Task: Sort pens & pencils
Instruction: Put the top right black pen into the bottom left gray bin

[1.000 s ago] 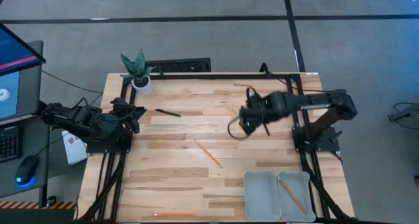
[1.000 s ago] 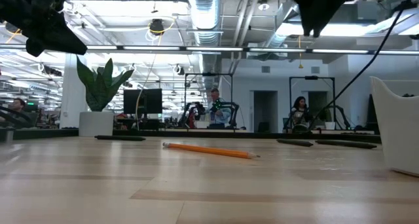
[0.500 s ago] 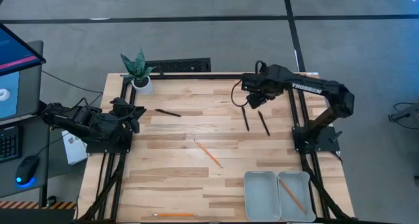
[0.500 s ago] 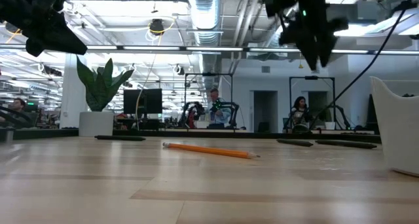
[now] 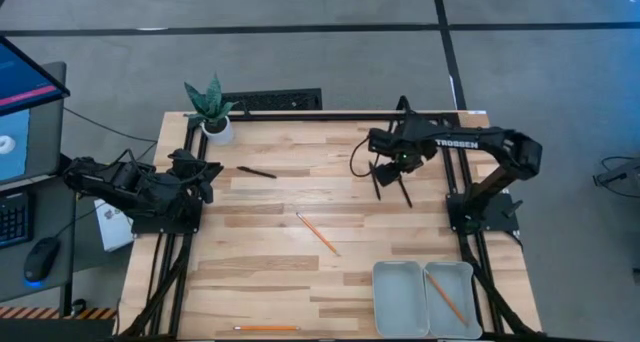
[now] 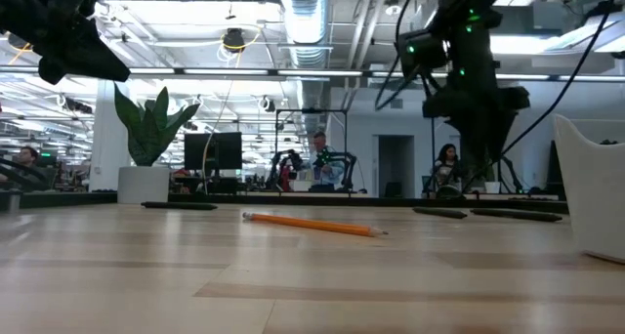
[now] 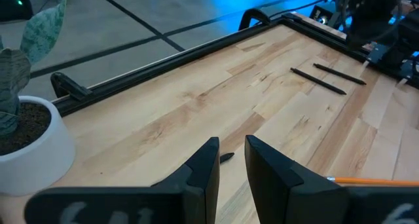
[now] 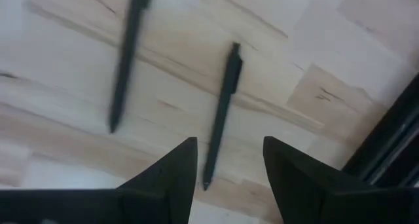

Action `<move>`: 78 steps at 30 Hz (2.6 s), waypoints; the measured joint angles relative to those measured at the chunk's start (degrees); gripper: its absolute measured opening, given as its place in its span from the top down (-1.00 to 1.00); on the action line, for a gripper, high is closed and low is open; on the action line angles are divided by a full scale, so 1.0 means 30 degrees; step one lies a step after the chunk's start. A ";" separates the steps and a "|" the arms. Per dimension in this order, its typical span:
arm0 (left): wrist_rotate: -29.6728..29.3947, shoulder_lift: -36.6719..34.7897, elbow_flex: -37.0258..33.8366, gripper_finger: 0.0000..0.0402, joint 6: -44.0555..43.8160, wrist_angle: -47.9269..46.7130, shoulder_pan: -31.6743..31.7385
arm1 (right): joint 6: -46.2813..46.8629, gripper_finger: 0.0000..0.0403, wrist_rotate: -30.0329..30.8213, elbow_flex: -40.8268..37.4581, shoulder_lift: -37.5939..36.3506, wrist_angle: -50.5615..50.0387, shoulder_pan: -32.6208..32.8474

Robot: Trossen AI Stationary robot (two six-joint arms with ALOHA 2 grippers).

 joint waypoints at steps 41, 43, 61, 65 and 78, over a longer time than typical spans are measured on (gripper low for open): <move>-0.0933 0.0000 0.0001 0.68 0.0010 -0.0019 0.0000 | -0.0654 0.05 -0.2361 -0.5960 -0.0112 0.7887 -0.1124; -0.0933 0.0000 -0.0003 0.68 0.0015 -0.0016 0.0000 | -0.0667 0.05 -0.2367 -0.5974 -0.0200 0.7930 -0.1121; -0.0925 0.0000 0.0005 0.68 0.0015 -0.0022 0.0000 | -0.0849 0.07 -0.1719 -0.6039 -0.1282 0.7792 -0.1172; -0.0933 0.0000 -0.0003 0.68 0.0007 -0.0022 0.0000 | -0.0730 0.06 -0.1721 -0.6064 -0.1290 0.7570 -0.1172; -0.0930 0.0000 0.0002 0.68 0.0015 -0.0029 0.0000 | 0.0047 0.06 -0.2270 -0.7475 -0.1311 0.8114 -0.1172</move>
